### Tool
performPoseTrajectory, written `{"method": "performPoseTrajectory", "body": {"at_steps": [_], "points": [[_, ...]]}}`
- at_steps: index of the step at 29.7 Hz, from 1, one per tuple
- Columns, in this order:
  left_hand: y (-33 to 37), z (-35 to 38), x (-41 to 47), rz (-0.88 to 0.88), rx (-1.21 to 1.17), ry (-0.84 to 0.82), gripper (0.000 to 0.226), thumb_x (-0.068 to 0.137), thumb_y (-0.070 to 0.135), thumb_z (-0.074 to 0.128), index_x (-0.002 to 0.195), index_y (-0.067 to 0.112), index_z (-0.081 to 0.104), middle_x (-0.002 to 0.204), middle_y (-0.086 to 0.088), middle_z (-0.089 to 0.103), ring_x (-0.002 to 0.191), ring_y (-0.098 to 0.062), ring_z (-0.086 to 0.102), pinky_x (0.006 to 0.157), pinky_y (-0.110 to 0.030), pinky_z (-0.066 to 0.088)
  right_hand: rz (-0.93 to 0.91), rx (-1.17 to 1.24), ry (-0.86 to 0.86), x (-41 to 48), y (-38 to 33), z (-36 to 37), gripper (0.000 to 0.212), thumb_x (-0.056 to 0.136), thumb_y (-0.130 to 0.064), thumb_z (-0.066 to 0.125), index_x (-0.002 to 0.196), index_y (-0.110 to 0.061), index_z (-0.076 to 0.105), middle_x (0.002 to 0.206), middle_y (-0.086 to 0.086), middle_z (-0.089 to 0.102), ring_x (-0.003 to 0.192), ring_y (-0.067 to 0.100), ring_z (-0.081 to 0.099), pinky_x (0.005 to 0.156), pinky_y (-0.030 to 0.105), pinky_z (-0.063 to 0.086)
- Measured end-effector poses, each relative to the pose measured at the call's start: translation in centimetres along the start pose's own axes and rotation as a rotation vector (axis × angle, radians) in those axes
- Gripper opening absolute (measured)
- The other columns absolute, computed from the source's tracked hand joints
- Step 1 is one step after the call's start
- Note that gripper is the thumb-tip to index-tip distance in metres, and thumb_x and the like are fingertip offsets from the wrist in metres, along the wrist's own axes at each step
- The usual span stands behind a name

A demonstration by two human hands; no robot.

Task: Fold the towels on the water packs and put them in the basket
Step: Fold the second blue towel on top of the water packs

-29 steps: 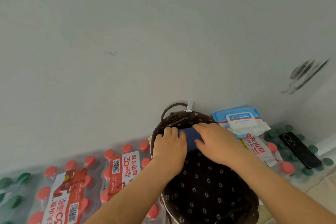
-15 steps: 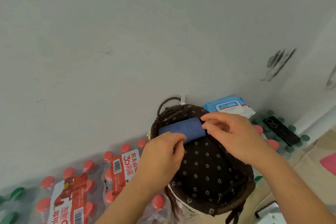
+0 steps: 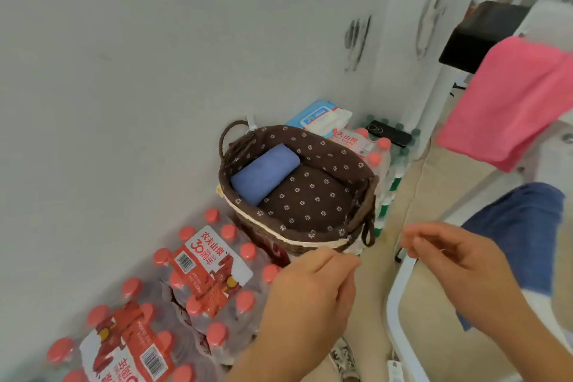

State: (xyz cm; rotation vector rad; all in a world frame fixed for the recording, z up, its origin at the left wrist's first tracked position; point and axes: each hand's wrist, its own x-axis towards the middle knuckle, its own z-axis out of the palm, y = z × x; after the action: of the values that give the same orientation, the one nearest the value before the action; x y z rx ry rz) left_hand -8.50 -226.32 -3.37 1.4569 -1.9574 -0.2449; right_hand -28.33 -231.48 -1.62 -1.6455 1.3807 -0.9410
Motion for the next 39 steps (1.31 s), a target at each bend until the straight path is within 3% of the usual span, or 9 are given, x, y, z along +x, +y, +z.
{"method": "performPoseTrajectory", "body": {"at_steps": [5,10,12,15,19,24,30,34,39], "points": [[2.8,3.6,0.3,0.134,-0.056,-0.192,0.017,0.088,0.025,0.050,0.098,0.028,0.064,0.075,0.010,0.060,0.064,-0.007,0.054,0.052,-0.026,0.047,0.152,-0.148,0.213,-4.9,5.6,-4.2,0.039,0.086,-0.007,0.064,0.083,-0.046,0.067,0.083,-0.016,0.069,0.083,0.006,0.060,0.066,0.014,0.048],[5.4,9.6,3.1,0.196,-0.063,-0.344,0.024,0.087,0.030,0.047,0.098,0.029,0.067,0.079,0.014,0.063,0.063,-0.007,0.057,0.053,-0.019,0.046,0.191,-0.340,0.253,-6.3,10.6,-8.6,0.049,0.086,-0.008,0.065,0.115,-0.044,0.049,0.122,-0.013,0.056,0.113,0.009,0.052,0.096,0.038,0.044],[5.8,12.9,4.2,0.203,-0.067,-0.405,0.020,0.085,0.026,0.053,0.097,0.028,0.068,0.082,0.013,0.065,0.066,-0.008,0.059,0.055,-0.020,0.050,0.277,-0.395,0.179,-6.1,12.7,-10.0,0.054,0.088,-0.012,0.063,0.133,-0.035,0.041,0.141,-0.006,0.044,0.128,0.017,0.043,0.104,0.031,0.036],[6.4,17.8,5.5,0.213,-0.097,-0.498,0.014,0.083,0.021,0.055,0.089,0.023,0.067,0.080,0.008,0.062,0.069,-0.012,0.057,0.056,-0.030,0.051,0.370,-0.420,0.126,-5.1,15.2,-11.3,0.068,0.089,-0.017,0.061,0.146,-0.030,0.026,0.151,-0.008,0.030,0.134,0.013,0.036,0.098,0.020,0.031],[7.9,22.8,7.3,0.230,-0.091,-0.558,0.021,0.092,0.029,0.047,0.099,0.021,0.066,0.094,0.003,0.063,0.085,-0.019,0.058,0.066,-0.028,0.044,0.439,-0.334,0.136,-3.4,17.4,-12.0,0.066,0.090,-0.019,0.061,0.145,-0.032,0.028,0.147,-0.009,0.036,0.119,0.012,0.053,0.091,0.020,0.038],[8.1,26.8,8.9,0.151,-0.134,-0.639,0.037,0.094,0.033,0.051,0.128,0.020,0.052,0.118,-0.001,0.061,0.103,-0.021,0.058,0.083,-0.032,0.046,0.522,-0.478,0.161,-1.6,18.6,-13.4,0.036,0.090,-0.024,0.059,0.126,-0.027,0.057,0.119,-0.008,0.065,0.093,0.010,0.063,0.078,0.020,0.041],[7.6,29.1,9.9,0.314,-0.008,-0.496,0.025,0.083,0.032,0.047,0.066,0.018,0.060,0.058,0.004,0.056,0.047,-0.015,0.051,0.042,-0.025,0.038,0.468,-0.573,0.084,-0.5,19.1,-14.3,0.015,0.091,-0.029,0.060,0.098,-0.026,0.073,0.097,-0.007,0.068,0.089,0.012,0.060,0.074,0.024,0.042],[8.1,29.5,11.0,0.437,0.041,-0.443,0.017,0.072,0.019,0.049,0.056,0.017,0.052,0.050,0.002,0.046,0.043,-0.014,0.044,0.041,-0.024,0.030,0.454,-0.509,-0.063,-0.1,18.9,-15.6,0.019,0.083,-0.037,0.067,0.101,-0.031,0.068,0.099,-0.012,0.061,0.088,0.005,0.055,0.078,0.024,0.047],[8.3,28.5,12.2,-0.009,-0.297,-0.603,0.011,0.072,0.026,0.053,0.061,0.026,0.050,0.062,0.014,0.049,0.058,-0.002,0.045,0.054,-0.009,0.032,0.366,-0.602,-0.001,0.6,19.3,-14.3,0.013,0.086,-0.031,0.062,0.098,-0.025,0.063,0.096,-0.006,0.054,0.085,0.011,0.051,0.069,0.022,0.040]]}}
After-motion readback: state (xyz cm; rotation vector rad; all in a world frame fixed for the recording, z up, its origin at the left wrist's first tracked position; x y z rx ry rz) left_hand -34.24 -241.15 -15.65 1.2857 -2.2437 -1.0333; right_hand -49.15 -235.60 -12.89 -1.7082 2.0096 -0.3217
